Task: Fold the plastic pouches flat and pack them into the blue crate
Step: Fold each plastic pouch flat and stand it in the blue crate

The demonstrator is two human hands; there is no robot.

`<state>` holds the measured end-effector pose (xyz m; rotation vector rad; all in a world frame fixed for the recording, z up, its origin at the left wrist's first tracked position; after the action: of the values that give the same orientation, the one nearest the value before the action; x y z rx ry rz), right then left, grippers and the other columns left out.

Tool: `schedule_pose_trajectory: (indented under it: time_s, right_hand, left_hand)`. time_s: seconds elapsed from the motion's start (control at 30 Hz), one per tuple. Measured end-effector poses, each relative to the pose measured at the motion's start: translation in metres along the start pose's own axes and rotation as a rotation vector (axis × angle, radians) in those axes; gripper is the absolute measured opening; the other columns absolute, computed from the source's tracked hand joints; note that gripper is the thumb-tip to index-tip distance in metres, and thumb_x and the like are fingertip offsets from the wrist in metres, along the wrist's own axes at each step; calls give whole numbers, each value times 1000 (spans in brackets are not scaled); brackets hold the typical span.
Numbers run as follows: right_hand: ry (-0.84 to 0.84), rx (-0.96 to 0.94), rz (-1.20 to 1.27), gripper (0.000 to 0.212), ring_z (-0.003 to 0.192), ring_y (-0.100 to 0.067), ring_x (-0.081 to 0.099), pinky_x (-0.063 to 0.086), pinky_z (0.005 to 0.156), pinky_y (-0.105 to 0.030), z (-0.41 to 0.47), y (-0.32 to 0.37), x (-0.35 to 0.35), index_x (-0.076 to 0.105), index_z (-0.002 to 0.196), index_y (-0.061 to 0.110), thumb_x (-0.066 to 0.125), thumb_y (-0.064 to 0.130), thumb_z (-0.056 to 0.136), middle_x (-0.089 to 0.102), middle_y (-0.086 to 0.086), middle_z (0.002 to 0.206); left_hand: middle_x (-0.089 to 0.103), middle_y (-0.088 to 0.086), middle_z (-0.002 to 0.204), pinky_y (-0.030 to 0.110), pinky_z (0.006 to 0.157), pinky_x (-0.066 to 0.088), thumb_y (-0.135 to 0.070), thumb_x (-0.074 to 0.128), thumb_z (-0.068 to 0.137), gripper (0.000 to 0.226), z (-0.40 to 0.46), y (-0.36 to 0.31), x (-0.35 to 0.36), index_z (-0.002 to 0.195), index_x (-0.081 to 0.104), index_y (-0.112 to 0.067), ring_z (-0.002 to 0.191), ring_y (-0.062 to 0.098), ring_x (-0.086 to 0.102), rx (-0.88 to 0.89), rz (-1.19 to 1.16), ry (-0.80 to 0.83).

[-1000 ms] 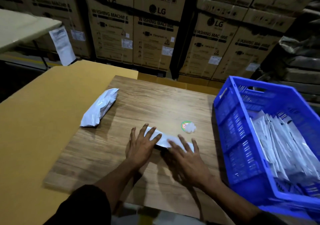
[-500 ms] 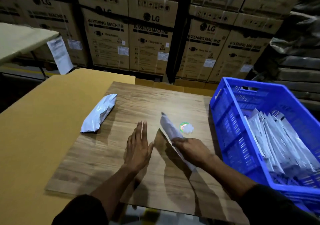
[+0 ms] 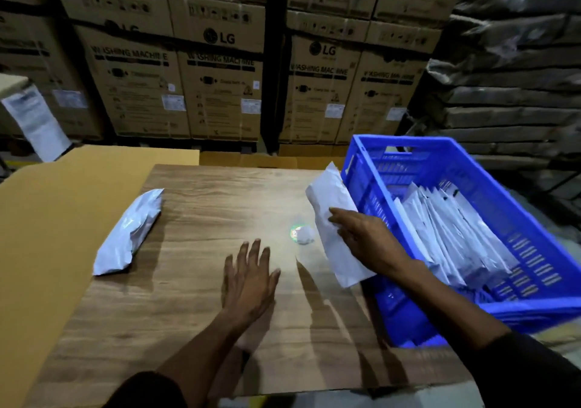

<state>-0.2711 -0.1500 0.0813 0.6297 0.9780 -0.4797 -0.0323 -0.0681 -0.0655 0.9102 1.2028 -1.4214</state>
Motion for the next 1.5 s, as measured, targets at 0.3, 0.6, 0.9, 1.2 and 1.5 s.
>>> schedule_pose_trajectory:
  time_s: [0.3, 0.6, 0.9, 1.2, 1.5]
  right_hand:
    - [-186, 64, -84, 37, 111, -21, 68, 55, 94, -36, -13, -55, -126, 71, 117, 9, 69, -6, 83, 62, -4, 136]
    - [-127, 218, -274, 39, 104, -29, 71, 57, 89, -42, -81, -141, -224, 72, 113, 9, 73, -7, 78, 66, -10, 132]
    - [69, 373, -237, 29, 115, -24, 65, 49, 98, -34, -132, -194, -222, 72, 116, 13, 66, 4, 88, 60, -3, 140]
    - [148, 325, -258, 33, 123, -28, 59, 40, 97, -30, -131, -211, -222, 68, 124, 11, 57, 4, 93, 55, -5, 146]
    - [199, 304, -302, 35, 124, -27, 58, 48, 97, -40, -129, -216, -225, 65, 128, 17, 53, 10, 96, 50, 2, 150]
  left_hand:
    - [46, 12, 154, 63, 113, 32, -48, 28, 95, 62, 116, -188, -100, 139, 57, -15, 146, 37, 36, 429, -117, -213]
    - [0, 8, 171, 65, 119, -6, -68, 43, 96, 87, 134, -338, -77, 161, 17, -17, 156, 33, -9, 574, -54, 196]
    - [-44, 0, 157, 83, 103, -9, -75, 75, 69, 142, 122, -360, -12, 156, -27, -30, 146, 37, -33, 640, 318, 535]
    - [-47, 2, 155, 80, 110, -1, -46, 72, 89, 126, 128, -354, -10, 153, -34, -26, 146, 41, -33, 545, 290, 602]
    - [-40, 6, 160, 77, 113, -3, -56, 67, 89, 124, 130, -361, -1, 153, -34, -22, 149, 39, -31, 535, 285, 558]
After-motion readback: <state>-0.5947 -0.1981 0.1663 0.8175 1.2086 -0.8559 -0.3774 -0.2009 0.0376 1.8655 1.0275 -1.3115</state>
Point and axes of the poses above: each hand's wrist, its own z-axis towards the middle knuckle, its own x-axis out of the palm, y = z × x, the point moved 2 cm from there along z, towards the middle knuckle
